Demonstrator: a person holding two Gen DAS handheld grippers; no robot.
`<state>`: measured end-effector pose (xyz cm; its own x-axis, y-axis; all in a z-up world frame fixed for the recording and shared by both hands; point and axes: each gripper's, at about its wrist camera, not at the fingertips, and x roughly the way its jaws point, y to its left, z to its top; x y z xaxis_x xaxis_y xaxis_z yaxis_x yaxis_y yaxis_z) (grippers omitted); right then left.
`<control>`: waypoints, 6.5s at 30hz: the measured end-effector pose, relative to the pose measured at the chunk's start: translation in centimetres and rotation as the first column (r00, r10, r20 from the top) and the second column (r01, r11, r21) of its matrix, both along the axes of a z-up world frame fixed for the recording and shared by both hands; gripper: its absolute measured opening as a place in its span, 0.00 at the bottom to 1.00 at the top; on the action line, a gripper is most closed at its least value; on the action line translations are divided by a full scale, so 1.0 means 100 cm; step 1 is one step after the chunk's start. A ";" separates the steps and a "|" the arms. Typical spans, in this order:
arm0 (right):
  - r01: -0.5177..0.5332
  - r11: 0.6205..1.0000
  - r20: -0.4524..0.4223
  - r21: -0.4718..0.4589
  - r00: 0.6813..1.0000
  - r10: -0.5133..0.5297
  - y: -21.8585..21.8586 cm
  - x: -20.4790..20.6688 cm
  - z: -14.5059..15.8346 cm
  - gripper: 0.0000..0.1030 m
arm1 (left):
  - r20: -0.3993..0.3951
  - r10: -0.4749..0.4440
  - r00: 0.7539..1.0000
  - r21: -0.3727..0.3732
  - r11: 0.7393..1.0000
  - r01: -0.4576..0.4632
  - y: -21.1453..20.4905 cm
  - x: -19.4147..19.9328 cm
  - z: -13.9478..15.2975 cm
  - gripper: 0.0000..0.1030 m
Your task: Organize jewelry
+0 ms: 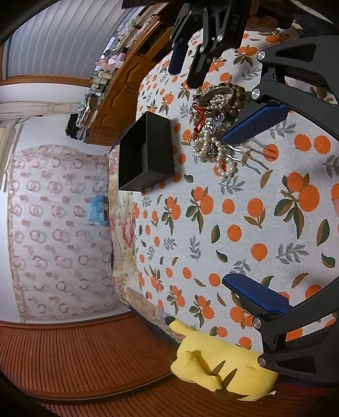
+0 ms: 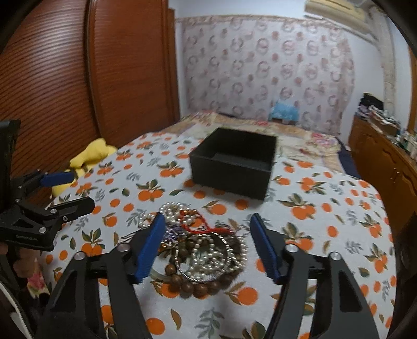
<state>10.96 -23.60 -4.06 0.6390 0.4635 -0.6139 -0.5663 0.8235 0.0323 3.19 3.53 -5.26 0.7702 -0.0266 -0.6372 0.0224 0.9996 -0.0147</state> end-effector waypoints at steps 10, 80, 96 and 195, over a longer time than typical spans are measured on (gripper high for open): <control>-0.125 0.990 -0.109 -0.068 0.987 0.118 0.038 0.029 -0.023 0.39 | -0.047 -0.020 0.999 -0.024 1.000 0.018 0.003 0.011 -0.016 0.93; -0.037 0.999 0.087 0.011 0.996 0.035 -0.020 0.047 0.060 0.04 | 0.160 -0.306 0.939 -0.151 0.932 0.329 -0.043 0.087 0.117 0.06; -0.065 0.997 0.105 0.043 0.993 0.060 -0.020 0.092 0.092 0.04 | 0.249 -0.319 0.915 -0.109 0.929 0.353 -0.061 0.131 0.183 0.06; 0.001 1.000 -0.019 -0.012 1.000 -0.001 -0.054 -0.009 -0.015 0.31 | -0.195 -0.327 0.925 -0.083 0.945 0.316 -0.075 0.064 -0.055 0.69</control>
<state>10.04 -29.04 -5.61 0.6276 0.4554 -0.6315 -0.5648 0.8246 0.0334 9.62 -3.96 -10.71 0.5696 -0.2861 -0.7705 0.3338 0.9372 -0.1012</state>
